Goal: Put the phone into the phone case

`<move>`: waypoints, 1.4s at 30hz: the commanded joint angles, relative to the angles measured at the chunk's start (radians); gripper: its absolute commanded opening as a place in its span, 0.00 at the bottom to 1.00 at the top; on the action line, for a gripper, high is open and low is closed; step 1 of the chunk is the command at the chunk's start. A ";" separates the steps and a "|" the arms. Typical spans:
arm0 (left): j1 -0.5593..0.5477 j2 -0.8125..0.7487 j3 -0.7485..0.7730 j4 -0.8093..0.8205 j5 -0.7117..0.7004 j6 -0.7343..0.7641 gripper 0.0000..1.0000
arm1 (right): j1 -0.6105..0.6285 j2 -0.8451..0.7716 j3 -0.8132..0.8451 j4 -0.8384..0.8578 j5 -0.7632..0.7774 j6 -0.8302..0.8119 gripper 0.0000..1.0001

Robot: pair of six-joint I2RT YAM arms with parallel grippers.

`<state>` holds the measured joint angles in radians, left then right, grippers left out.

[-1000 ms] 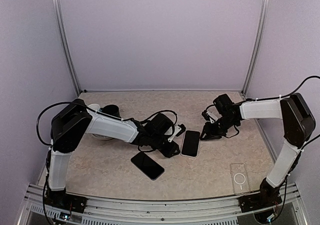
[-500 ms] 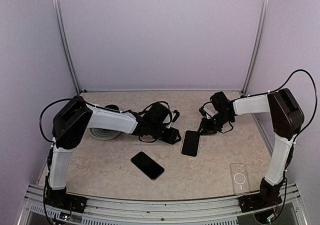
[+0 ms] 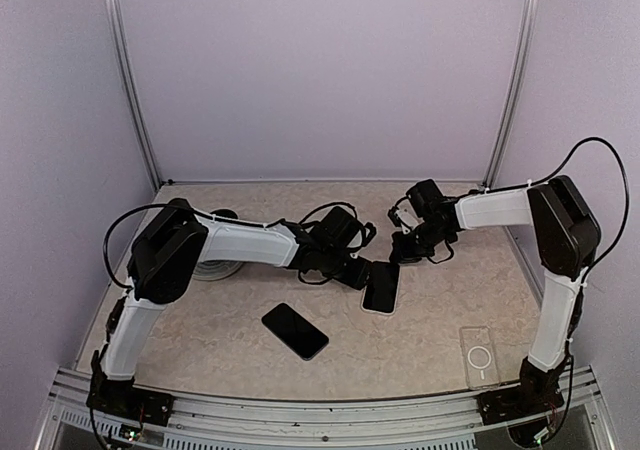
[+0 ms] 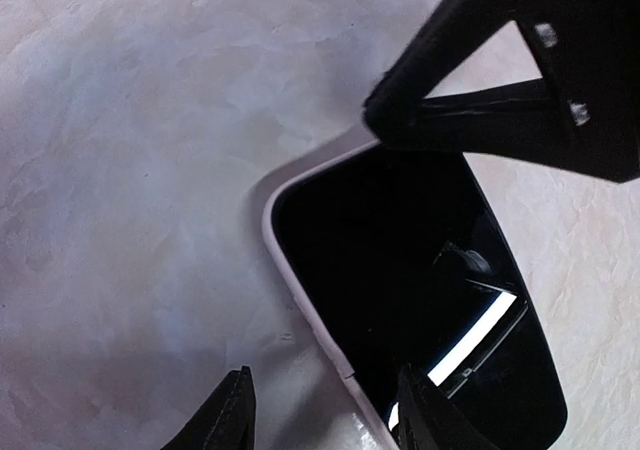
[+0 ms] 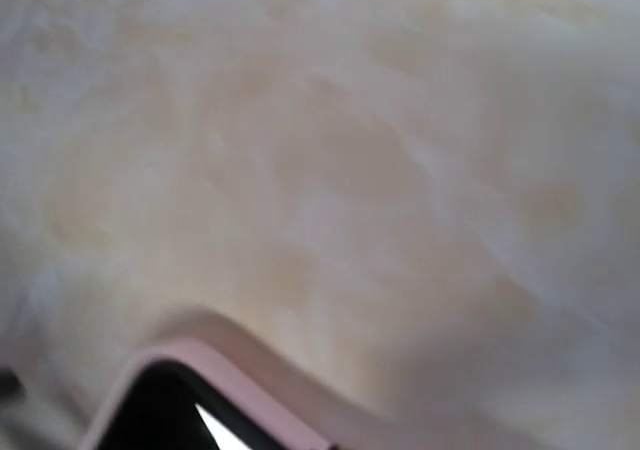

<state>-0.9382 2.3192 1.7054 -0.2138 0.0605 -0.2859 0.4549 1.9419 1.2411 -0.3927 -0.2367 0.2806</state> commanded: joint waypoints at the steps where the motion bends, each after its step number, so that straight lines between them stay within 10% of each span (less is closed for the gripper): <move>1: -0.047 0.034 0.069 -0.054 -0.096 0.096 0.49 | 0.059 0.114 -0.079 -0.134 0.110 0.002 0.00; 21: -0.128 0.086 -0.005 -0.079 -0.127 0.311 0.44 | 0.007 0.035 -0.204 -0.083 0.036 0.006 0.00; 42: -0.134 0.112 -0.047 -0.067 -0.066 0.297 0.41 | -0.002 -0.152 0.061 -0.174 -0.022 -0.013 0.00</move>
<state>-1.0611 2.3619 1.7153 -0.1120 -0.0364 0.0010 0.4416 1.8423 1.2724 -0.5529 -0.2153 0.2665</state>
